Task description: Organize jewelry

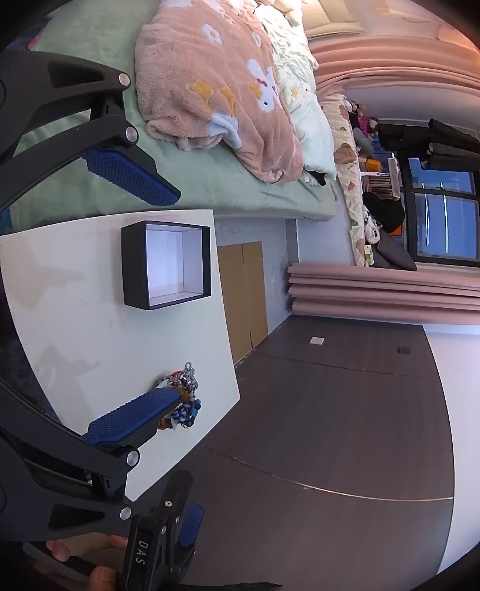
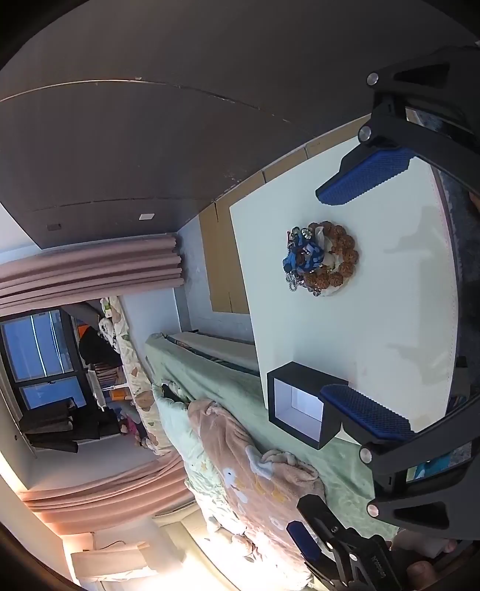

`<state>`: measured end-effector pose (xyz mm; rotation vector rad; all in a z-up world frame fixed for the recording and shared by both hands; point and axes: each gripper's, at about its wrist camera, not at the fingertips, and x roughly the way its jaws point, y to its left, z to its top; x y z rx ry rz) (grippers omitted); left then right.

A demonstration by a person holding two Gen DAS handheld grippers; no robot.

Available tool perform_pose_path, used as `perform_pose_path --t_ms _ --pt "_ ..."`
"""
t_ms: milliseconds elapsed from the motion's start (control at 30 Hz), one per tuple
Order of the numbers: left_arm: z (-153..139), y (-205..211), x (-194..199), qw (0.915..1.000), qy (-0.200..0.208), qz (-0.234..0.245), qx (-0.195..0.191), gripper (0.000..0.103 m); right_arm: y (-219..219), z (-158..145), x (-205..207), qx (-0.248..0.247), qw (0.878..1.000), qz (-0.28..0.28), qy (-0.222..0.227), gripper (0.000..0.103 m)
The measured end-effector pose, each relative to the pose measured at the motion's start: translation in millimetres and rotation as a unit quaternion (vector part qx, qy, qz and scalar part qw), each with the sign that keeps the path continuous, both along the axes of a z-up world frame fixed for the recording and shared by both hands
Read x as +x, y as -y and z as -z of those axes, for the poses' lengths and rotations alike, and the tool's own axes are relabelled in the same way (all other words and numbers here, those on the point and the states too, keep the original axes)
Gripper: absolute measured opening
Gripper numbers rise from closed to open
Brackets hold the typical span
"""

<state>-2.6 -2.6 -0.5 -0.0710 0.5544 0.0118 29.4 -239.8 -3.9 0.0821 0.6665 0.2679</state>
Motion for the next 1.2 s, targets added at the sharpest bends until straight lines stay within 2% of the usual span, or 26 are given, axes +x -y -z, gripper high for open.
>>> perform_pose_path --t_ms 1200 --pt "4.5 0.1 2.7 1.0 -0.004 0.003 -0.008 0.098 6.9 -7.7 -0.7 -0.013 1.0 0.008 0.012 0.096"
